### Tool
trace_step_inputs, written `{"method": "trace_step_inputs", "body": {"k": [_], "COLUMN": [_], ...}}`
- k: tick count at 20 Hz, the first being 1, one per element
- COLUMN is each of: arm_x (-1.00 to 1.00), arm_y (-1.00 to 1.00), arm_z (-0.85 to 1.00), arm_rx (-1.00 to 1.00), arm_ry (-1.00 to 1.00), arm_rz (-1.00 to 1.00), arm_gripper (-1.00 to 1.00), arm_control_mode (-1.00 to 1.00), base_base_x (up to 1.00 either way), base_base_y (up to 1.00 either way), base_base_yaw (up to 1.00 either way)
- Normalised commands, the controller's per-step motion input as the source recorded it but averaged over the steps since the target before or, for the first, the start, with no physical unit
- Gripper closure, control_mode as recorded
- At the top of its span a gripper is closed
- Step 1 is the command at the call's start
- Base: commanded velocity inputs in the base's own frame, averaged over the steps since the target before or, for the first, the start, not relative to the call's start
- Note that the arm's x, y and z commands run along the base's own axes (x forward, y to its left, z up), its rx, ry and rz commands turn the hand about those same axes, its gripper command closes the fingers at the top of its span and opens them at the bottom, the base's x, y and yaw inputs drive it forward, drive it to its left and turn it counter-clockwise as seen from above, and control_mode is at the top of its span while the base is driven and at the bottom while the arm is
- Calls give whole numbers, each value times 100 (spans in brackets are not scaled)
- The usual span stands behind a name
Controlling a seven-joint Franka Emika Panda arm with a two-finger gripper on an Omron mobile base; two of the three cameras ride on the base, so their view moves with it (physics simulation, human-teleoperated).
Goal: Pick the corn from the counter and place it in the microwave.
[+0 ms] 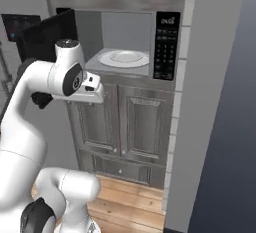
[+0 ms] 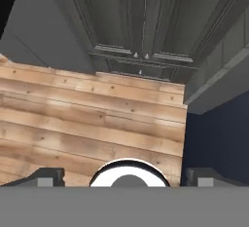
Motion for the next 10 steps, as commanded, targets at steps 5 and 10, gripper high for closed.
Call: {"method": "trace_step_inputs", "body": {"k": [5, 10], "arm_x": [0, 0], "arm_y": [0, 0], "arm_z": [0, 0], "arm_rx": [0, 0], "arm_ry": [0, 0], "arm_rz": [0, 0], "arm_gripper": [-100, -100], "arm_control_mode": [100, 100], "base_base_x": [-59, -36], "base_base_y": [74, 56], "base_base_yaw": [83, 98]}}
